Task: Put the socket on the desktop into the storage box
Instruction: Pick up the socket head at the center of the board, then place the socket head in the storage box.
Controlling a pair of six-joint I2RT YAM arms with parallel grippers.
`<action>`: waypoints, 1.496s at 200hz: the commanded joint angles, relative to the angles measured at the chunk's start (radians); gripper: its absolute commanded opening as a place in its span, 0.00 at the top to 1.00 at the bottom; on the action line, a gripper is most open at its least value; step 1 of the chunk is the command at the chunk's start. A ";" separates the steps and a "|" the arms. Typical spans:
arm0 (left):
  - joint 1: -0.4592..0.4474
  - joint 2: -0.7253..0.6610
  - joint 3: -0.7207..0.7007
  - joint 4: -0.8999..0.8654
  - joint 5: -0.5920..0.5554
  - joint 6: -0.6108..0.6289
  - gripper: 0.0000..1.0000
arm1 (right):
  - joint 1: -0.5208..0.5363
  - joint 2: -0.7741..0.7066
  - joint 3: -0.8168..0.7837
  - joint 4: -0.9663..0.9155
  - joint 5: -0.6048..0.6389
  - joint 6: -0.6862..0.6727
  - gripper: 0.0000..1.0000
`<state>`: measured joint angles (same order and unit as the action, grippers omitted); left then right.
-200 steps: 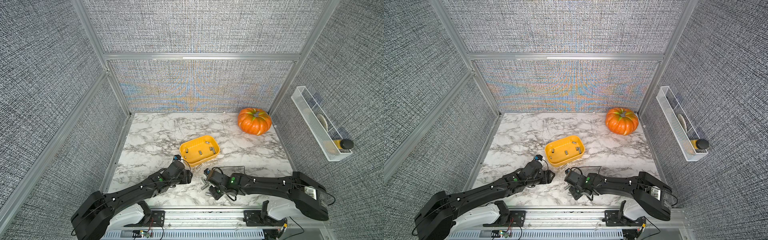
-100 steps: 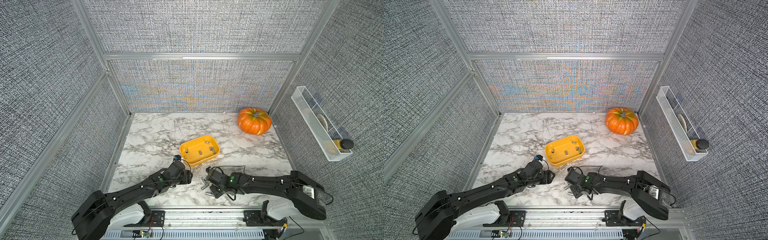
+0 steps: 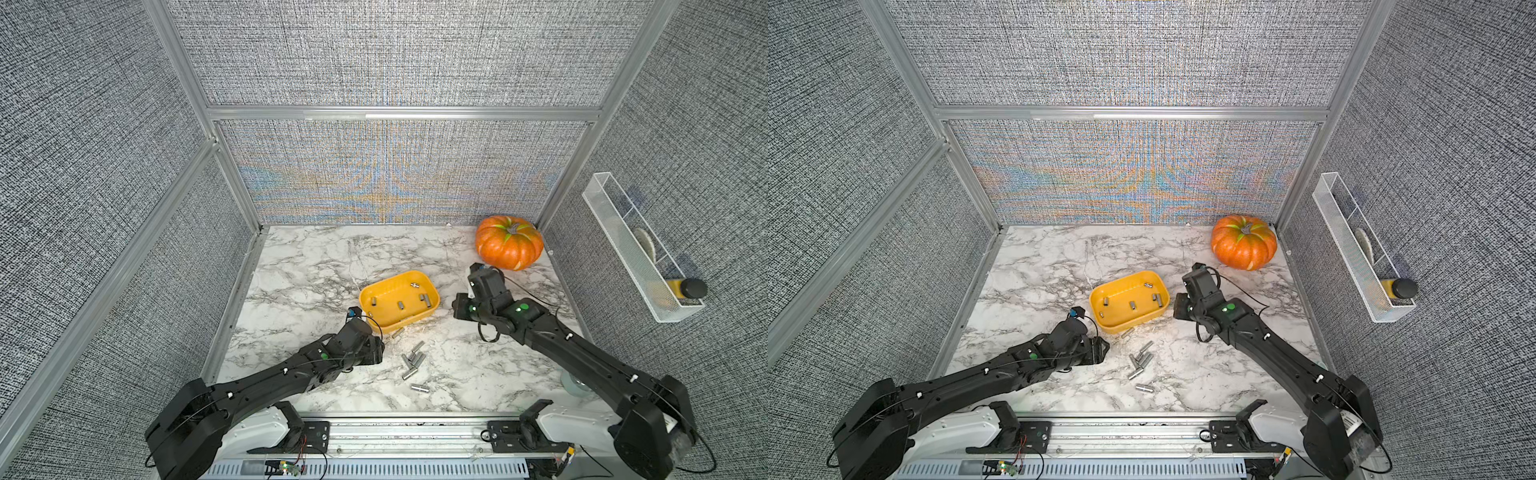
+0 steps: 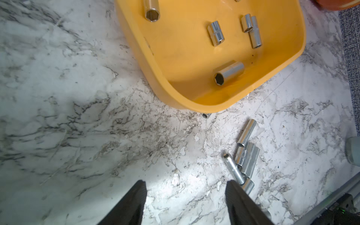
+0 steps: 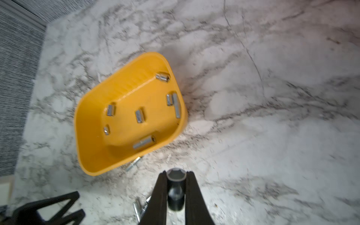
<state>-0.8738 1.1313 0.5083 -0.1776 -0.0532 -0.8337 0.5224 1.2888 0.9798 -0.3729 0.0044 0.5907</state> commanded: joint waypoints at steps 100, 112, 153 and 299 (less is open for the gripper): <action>0.001 0.007 0.009 0.034 -0.018 0.013 0.30 | 0.099 0.675 0.511 -0.095 -0.003 -0.164 1.00; 0.001 0.008 0.009 0.035 -0.016 0.012 0.30 | 0.103 0.691 0.516 -0.104 0.000 -0.168 0.98; 0.001 0.011 0.010 0.035 -0.015 0.010 0.30 | 0.110 0.695 0.499 -0.101 0.002 -0.181 0.81; -0.001 0.018 -0.003 0.058 0.035 0.039 0.30 | 0.337 -0.028 -0.014 -0.150 -0.005 -0.185 0.55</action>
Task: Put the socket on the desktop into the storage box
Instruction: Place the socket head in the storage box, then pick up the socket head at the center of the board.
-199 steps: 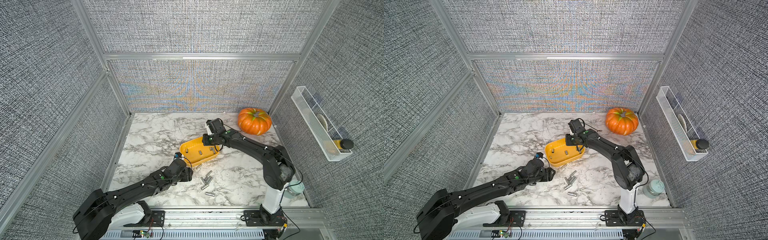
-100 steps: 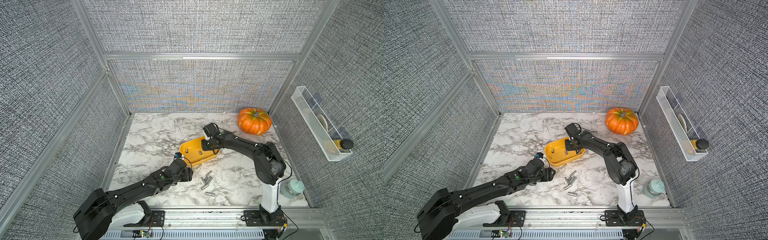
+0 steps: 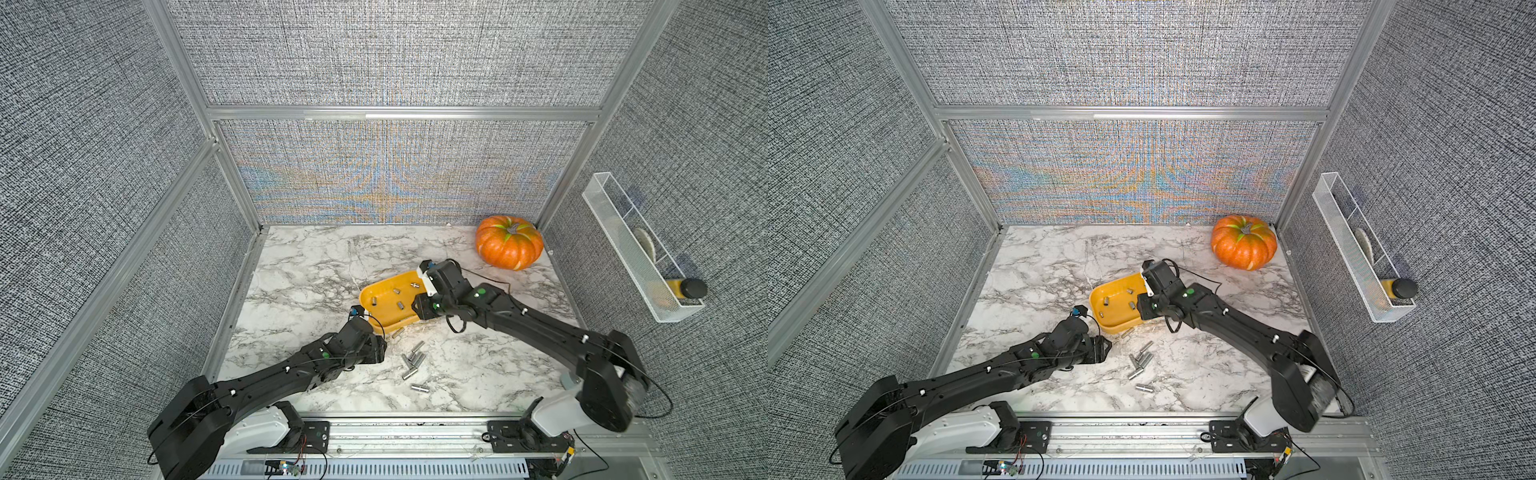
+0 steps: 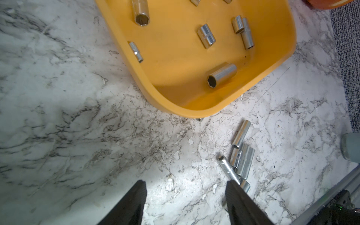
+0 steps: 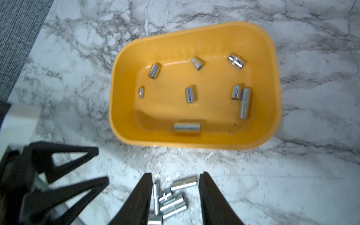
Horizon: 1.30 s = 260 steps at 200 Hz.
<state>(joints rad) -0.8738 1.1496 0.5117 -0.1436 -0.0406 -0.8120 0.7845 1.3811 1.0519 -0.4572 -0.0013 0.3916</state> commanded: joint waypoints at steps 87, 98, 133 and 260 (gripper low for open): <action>-0.002 -0.013 -0.035 0.036 0.049 -0.006 0.30 | 0.391 -0.178 -0.312 -0.092 0.066 0.139 0.55; -0.002 -0.014 -0.032 0.031 0.050 -0.006 0.30 | 0.400 -0.155 -0.325 -0.072 0.063 0.136 0.55; -0.004 -0.027 -0.038 0.023 0.050 -0.014 0.30 | 0.405 -0.096 -0.351 -0.017 0.054 0.113 0.55; -0.004 -0.024 -0.041 0.012 0.052 -0.016 0.30 | 0.404 0.057 -0.316 0.022 0.073 0.024 0.55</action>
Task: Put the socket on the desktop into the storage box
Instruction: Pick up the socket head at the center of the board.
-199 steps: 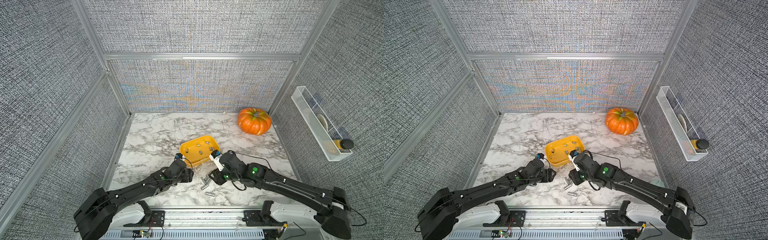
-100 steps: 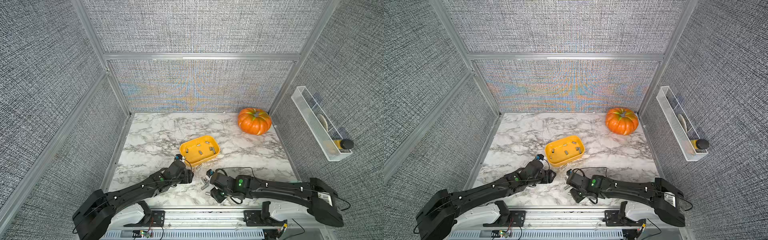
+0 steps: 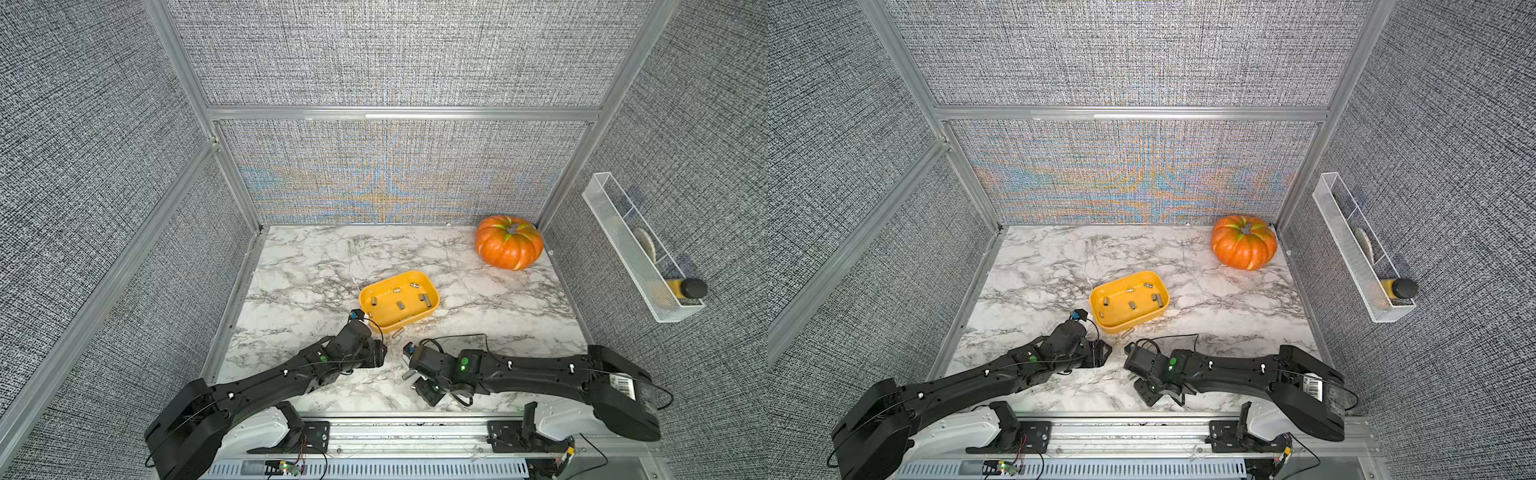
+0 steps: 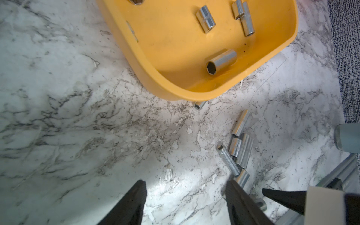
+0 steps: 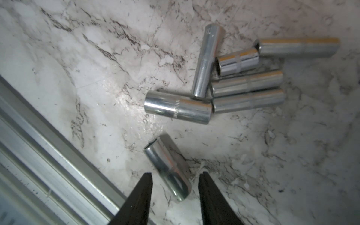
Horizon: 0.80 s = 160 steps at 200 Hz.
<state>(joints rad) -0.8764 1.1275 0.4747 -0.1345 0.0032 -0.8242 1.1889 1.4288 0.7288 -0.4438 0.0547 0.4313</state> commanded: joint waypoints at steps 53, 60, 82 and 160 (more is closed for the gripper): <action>-0.001 -0.001 -0.005 0.003 0.006 -0.007 0.30 | 0.000 0.047 0.011 0.020 0.017 -0.016 0.58; -0.001 -0.001 -0.005 0.004 0.007 -0.007 0.30 | 0.000 0.052 0.011 0.025 0.015 -0.017 0.59; -0.001 0.002 -0.004 0.003 0.009 -0.006 0.30 | 0.000 0.075 0.014 0.032 0.008 -0.018 0.62; -0.001 0.000 -0.002 -0.002 0.007 0.005 0.30 | -0.001 0.095 0.028 -0.015 0.022 0.012 0.82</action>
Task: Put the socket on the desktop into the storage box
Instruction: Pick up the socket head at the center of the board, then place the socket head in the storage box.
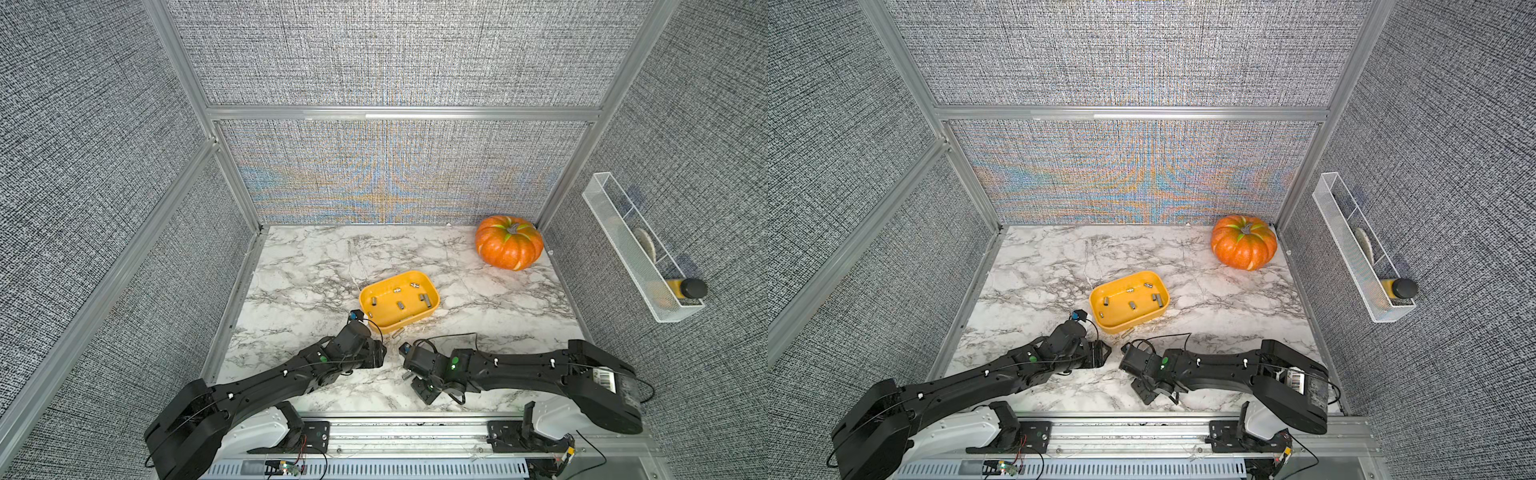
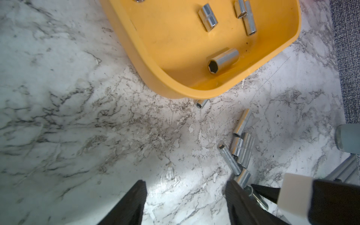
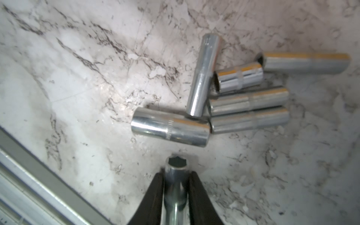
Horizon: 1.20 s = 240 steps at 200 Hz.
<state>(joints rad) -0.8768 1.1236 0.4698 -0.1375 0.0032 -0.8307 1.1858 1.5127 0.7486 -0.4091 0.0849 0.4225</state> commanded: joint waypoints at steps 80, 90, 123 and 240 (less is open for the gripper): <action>-0.001 0.023 0.012 0.001 -0.020 0.024 0.30 | -0.234 -0.108 0.143 -0.303 0.077 0.170 1.00; -0.001 0.027 0.015 0.001 -0.019 0.027 0.30 | -0.320 -0.143 0.171 -0.297 0.047 0.168 1.00; -0.001 0.031 0.022 0.007 -0.014 0.039 0.30 | -0.539 -0.213 0.278 -0.074 -0.107 0.152 1.00; -0.007 0.014 0.023 0.013 0.059 0.108 0.31 | -0.545 0.456 0.785 -0.035 -0.040 0.035 1.00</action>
<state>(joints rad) -0.8787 1.1416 0.4919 -0.1299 0.0273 -0.7601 0.6422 1.9182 1.5112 -0.3943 -0.0185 0.4904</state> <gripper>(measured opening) 0.695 0.196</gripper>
